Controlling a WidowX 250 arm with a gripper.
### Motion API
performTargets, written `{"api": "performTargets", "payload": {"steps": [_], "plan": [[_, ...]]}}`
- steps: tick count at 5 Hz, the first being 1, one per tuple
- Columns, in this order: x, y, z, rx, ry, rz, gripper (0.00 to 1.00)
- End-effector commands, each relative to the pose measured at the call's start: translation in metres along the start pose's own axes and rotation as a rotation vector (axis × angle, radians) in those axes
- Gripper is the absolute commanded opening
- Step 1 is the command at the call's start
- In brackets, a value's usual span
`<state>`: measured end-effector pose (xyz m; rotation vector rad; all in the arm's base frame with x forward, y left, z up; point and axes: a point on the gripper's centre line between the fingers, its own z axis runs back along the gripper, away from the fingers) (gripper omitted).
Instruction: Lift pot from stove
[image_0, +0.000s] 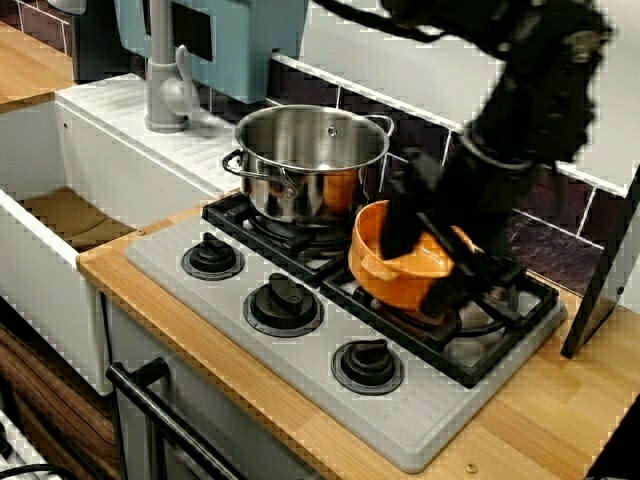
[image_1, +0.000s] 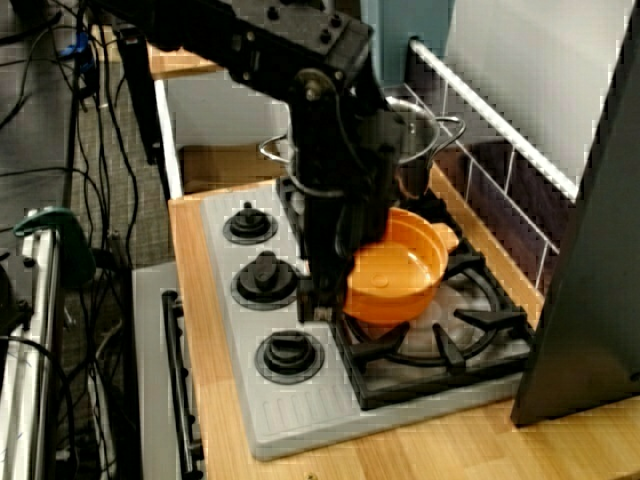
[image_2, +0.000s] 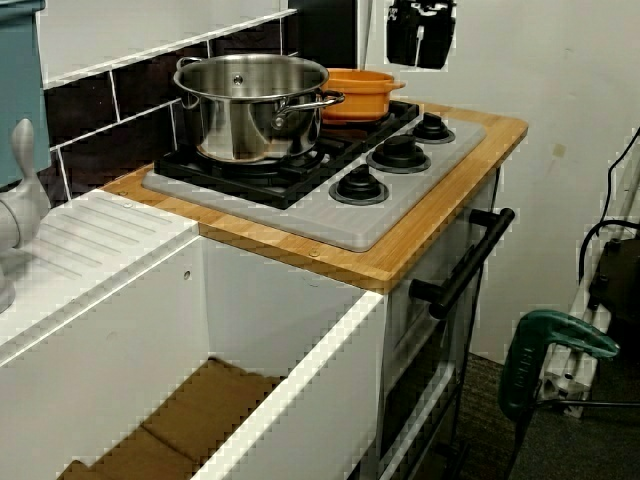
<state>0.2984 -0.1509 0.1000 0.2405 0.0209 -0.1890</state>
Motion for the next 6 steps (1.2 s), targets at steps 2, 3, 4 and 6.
{"api": "performTargets", "payload": {"steps": [2,3,4,6], "plan": [[-0.013,0.056,0.021,-0.117,-0.092,0.202,1.0],[-0.007,0.052,0.018,-0.12,-0.098,0.219,1.0],[0.001,0.053,0.015,-0.148,-0.11,0.342,1.0],[0.023,0.065,0.006,-0.181,-0.059,0.427,1.0]]}}
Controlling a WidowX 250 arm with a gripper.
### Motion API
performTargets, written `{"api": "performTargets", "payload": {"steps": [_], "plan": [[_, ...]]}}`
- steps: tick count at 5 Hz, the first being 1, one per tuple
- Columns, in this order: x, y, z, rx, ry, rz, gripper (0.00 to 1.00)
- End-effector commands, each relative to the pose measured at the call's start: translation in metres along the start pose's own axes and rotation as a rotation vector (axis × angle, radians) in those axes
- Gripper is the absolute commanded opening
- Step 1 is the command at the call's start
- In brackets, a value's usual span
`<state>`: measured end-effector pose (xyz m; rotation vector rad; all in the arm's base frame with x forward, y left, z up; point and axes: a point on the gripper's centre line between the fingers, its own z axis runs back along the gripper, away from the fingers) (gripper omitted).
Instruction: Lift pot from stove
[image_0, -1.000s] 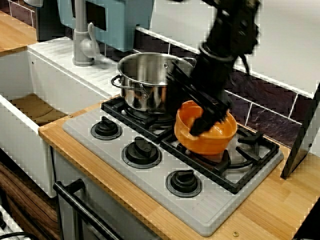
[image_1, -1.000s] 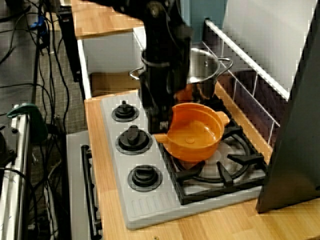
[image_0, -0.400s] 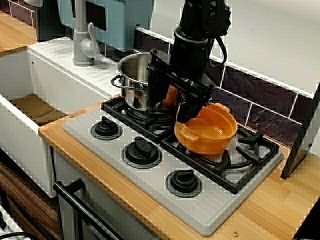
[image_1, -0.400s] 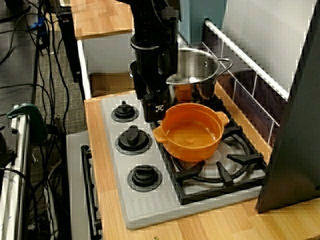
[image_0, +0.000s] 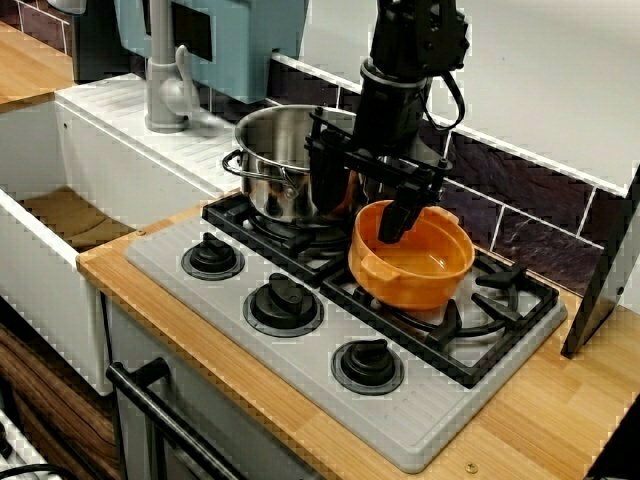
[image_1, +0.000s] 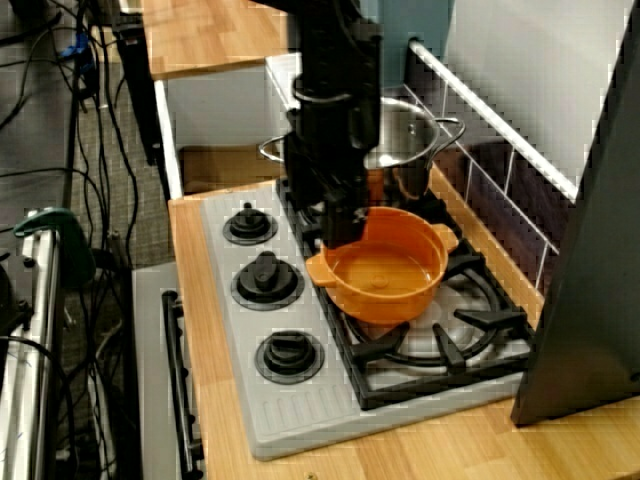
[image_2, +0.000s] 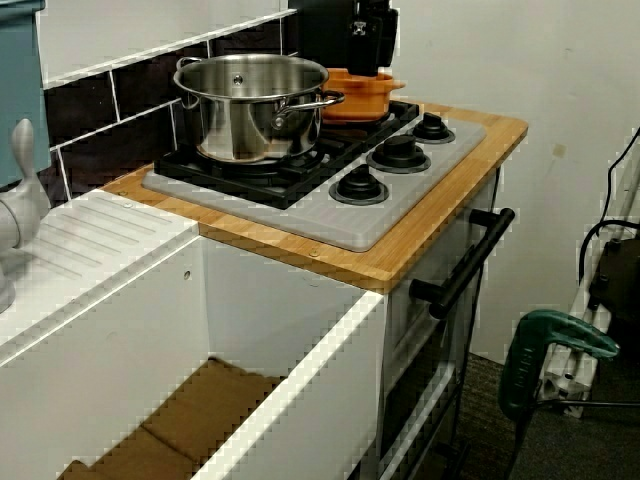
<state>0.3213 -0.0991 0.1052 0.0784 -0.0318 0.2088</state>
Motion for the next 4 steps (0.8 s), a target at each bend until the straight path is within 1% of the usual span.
{"api": "performTargets", "payload": {"steps": [1,2,4], "plan": [[0.015,0.008,0.011,-0.037,-0.032,0.043,1.0],[0.016,0.01,0.005,-0.037,-0.027,0.06,1.0],[0.01,0.004,-0.005,-0.039,-0.03,0.087,1.0]]}}
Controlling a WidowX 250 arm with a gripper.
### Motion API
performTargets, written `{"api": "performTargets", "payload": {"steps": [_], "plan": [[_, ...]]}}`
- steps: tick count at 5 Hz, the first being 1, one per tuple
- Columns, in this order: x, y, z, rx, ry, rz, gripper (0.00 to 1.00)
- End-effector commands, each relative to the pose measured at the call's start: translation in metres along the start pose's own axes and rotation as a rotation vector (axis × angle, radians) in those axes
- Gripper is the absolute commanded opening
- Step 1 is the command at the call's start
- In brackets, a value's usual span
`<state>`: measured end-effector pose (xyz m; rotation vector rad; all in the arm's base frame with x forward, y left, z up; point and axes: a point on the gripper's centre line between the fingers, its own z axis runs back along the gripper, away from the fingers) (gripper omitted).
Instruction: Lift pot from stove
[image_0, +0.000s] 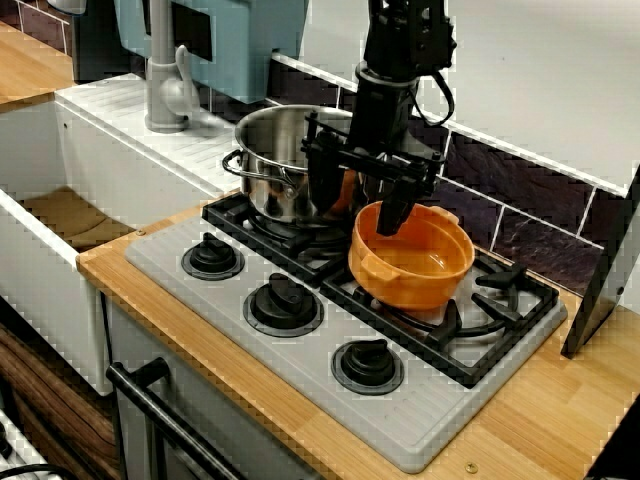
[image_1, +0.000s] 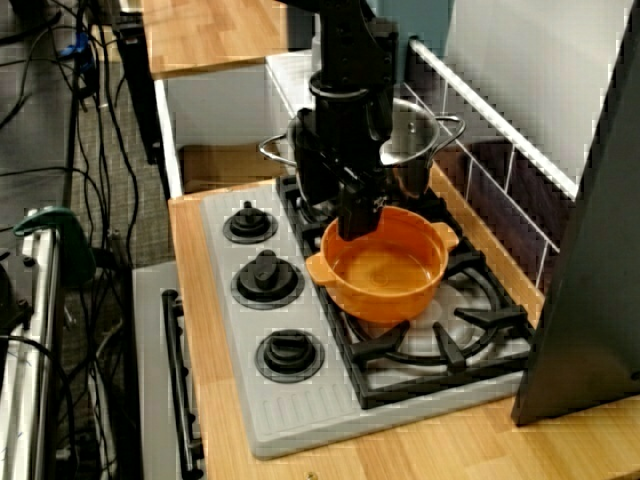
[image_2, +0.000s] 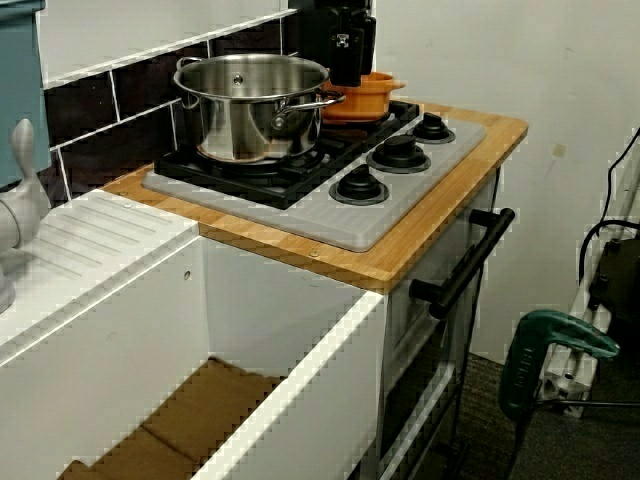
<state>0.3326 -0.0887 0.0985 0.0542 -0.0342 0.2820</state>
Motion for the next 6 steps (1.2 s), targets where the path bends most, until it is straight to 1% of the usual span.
{"api": "performTargets", "payload": {"steps": [1,2,3,4,5,6], "plan": [[0.002,-0.008,-0.012,0.004,-0.021,0.023,1.0],[0.004,-0.01,-0.017,0.005,-0.004,0.017,1.0],[0.002,-0.009,-0.016,0.0,0.004,0.019,0.0],[0.001,-0.007,-0.013,-0.009,0.013,0.016,0.0],[-0.003,-0.006,-0.005,-0.019,0.013,0.008,0.0],[-0.011,-0.007,0.002,-0.032,0.017,-0.023,0.0]]}}
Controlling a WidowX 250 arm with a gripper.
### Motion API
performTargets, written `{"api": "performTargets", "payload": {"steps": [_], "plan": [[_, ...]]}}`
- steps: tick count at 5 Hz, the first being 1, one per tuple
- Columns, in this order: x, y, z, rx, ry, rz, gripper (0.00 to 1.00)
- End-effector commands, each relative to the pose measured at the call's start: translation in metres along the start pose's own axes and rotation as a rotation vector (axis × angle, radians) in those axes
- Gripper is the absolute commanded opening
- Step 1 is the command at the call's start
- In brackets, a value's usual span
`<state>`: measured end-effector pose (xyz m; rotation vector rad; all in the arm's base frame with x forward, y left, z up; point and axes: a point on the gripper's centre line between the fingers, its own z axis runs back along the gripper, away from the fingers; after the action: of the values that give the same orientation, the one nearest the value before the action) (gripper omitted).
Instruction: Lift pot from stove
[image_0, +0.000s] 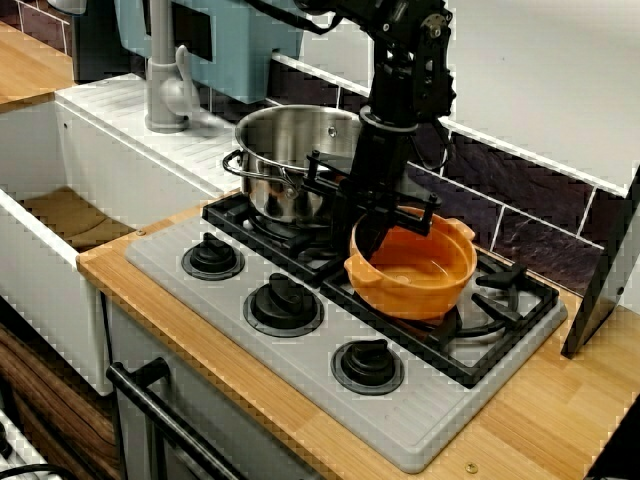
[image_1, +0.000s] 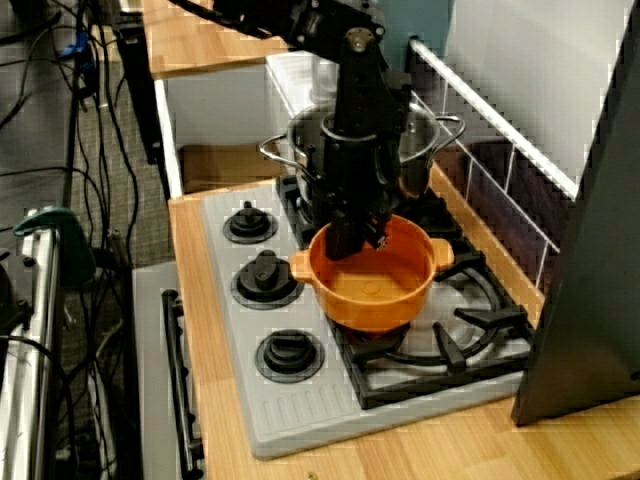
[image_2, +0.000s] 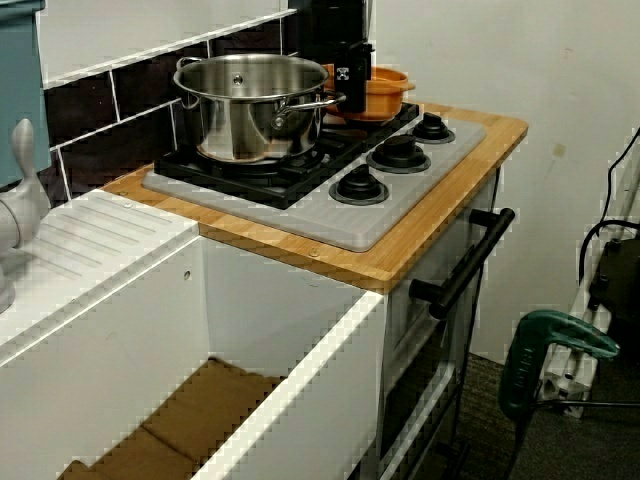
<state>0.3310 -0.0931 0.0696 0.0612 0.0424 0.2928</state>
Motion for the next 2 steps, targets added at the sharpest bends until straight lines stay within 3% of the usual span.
{"api": "performTargets", "payload": {"steps": [1,2], "plan": [[-0.017,-0.006,0.042,-0.06,-0.055,-0.062,0.0],[-0.02,-0.008,0.061,-0.079,-0.056,-0.087,0.0]]}}
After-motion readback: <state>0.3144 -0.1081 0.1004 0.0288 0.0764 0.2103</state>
